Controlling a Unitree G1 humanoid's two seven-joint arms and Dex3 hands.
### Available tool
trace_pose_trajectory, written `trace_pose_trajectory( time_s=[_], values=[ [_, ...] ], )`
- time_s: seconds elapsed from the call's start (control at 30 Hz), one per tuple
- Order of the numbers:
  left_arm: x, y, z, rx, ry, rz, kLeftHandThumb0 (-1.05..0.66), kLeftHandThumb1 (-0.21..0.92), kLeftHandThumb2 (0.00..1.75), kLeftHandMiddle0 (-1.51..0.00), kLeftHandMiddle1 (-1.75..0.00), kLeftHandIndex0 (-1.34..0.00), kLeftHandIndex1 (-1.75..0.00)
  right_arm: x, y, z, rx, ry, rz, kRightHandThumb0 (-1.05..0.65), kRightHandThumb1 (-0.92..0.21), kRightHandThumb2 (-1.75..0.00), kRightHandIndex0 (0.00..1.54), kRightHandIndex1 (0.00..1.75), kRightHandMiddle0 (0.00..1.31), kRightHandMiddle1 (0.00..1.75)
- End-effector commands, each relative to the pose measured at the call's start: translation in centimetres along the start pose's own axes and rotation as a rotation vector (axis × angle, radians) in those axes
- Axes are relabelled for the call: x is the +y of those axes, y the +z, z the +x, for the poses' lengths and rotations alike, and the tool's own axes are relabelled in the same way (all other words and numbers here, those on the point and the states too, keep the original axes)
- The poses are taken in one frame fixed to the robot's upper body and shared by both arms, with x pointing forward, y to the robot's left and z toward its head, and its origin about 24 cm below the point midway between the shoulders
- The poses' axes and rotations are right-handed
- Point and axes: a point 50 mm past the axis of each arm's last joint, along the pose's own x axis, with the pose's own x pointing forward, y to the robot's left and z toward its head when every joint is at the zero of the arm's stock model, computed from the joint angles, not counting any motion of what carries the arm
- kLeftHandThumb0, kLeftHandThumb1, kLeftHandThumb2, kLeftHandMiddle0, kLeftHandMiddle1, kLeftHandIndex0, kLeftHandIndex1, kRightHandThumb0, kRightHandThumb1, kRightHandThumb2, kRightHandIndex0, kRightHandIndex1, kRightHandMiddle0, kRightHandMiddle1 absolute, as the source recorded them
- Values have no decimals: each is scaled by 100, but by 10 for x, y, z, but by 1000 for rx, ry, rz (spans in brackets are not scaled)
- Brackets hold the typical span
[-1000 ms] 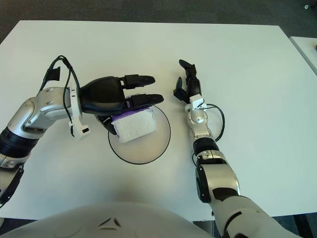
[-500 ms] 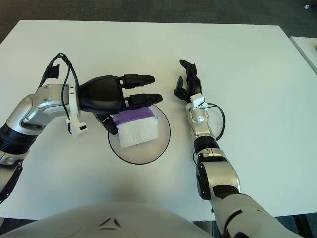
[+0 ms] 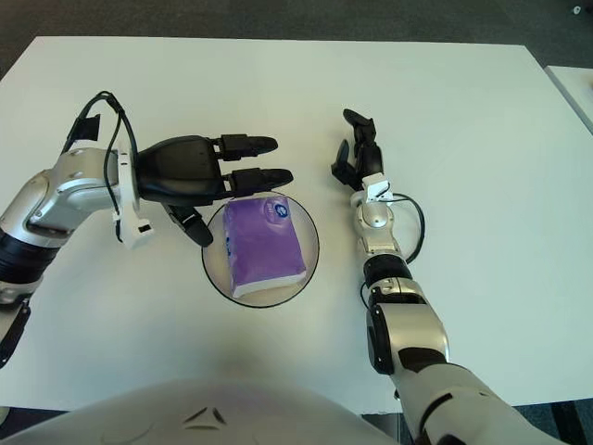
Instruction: Put the tissue paper into the plate.
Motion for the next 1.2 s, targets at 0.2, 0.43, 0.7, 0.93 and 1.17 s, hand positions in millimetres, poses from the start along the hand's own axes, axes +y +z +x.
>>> trace_pose_trajectory(
  time_s=[0.2, 0.43, 0.7, 0.93, 1.17],
  values=[
    [7, -15, -19, 57, -79, 20, -105, 92, 36, 0, 0, 0, 0, 15, -69, -95, 482, -45, 58, -67, -92, -99, 35, 5, 0, 80],
    [7, -18, -29, 91, -113, 25, -105, 92, 45, 0, 0, 0, 0, 18, -66, -96, 502, -51, 79, -70, -92, -96, 33, 3, 0, 77],
    [9, -31, -45, 173, -75, 13, -105, 92, 66, 0, 0, 0, 0, 21, -62, -96, 498, -38, 89, -71, -92, -96, 30, 2, 0, 71],
    [-9, -51, -71, 373, 165, -184, -102, 92, 97, 0, 0, 0, 0, 21, -61, -97, 499, -29, 92, -72, -92, -98, 29, 0, 0, 60],
    [-24, -65, -75, 454, 566, -370, -89, 92, 104, 0, 0, 0, 0, 20, -63, -97, 503, -24, 96, -72, -92, -98, 27, 0, 0, 54]
  ],
)
